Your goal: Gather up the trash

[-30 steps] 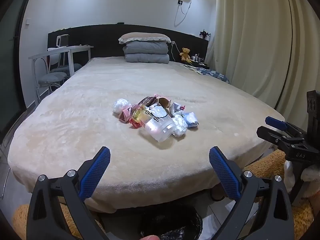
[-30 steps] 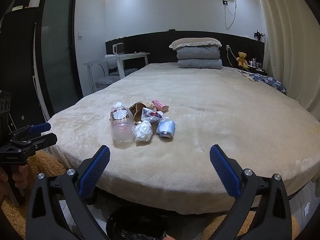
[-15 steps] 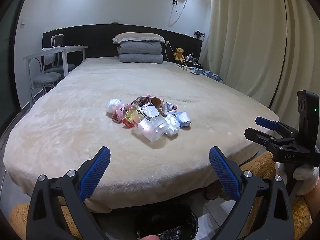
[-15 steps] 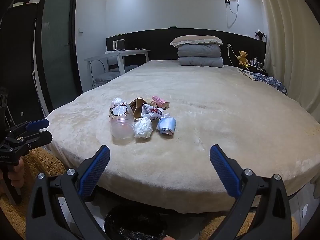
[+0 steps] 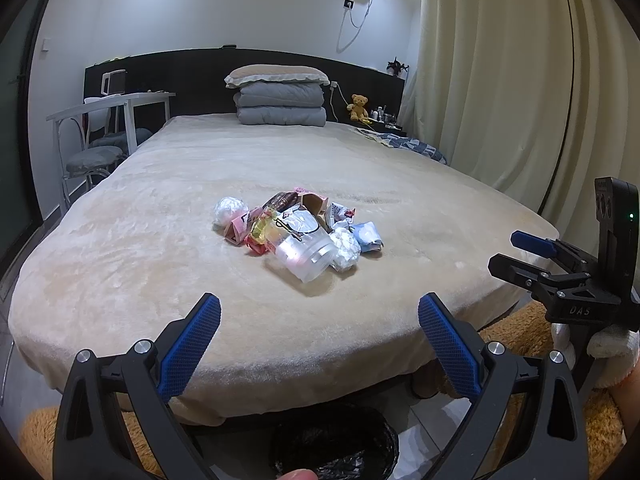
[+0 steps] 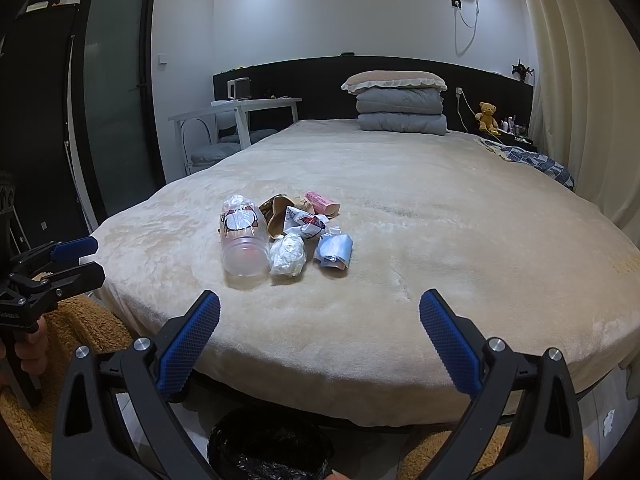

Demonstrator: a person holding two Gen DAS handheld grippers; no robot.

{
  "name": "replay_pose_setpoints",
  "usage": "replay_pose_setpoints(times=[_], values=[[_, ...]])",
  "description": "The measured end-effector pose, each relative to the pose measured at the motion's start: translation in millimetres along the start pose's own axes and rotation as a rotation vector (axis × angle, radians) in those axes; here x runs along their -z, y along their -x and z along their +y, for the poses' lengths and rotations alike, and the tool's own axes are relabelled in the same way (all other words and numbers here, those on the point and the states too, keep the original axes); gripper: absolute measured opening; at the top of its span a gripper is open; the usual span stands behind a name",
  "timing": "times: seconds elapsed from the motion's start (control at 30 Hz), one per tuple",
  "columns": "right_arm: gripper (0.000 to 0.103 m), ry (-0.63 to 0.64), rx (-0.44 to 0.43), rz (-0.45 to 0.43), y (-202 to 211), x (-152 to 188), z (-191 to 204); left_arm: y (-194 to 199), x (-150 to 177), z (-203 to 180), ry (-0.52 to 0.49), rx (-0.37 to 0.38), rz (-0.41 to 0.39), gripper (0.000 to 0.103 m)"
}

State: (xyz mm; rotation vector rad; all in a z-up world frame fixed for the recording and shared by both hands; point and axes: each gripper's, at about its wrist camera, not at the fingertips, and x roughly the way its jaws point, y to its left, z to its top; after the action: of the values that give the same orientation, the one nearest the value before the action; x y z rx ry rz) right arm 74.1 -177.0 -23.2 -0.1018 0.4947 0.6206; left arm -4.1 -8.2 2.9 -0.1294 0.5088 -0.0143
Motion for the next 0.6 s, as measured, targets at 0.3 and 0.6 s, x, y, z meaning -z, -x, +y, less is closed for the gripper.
replay_pose_setpoints(times=[0.3, 0.6], values=[[0.099, 0.0, -0.001, -0.001, 0.4, 0.2, 0.7, 0.6, 0.5, 0.7, 0.0, 0.001, -0.004, 0.096], [0.099, 0.003, 0.001, 0.003, -2.5, 1.0, 1.6, -2.5, -0.8, 8.0, 0.006, -0.01, -0.007, 0.096]])
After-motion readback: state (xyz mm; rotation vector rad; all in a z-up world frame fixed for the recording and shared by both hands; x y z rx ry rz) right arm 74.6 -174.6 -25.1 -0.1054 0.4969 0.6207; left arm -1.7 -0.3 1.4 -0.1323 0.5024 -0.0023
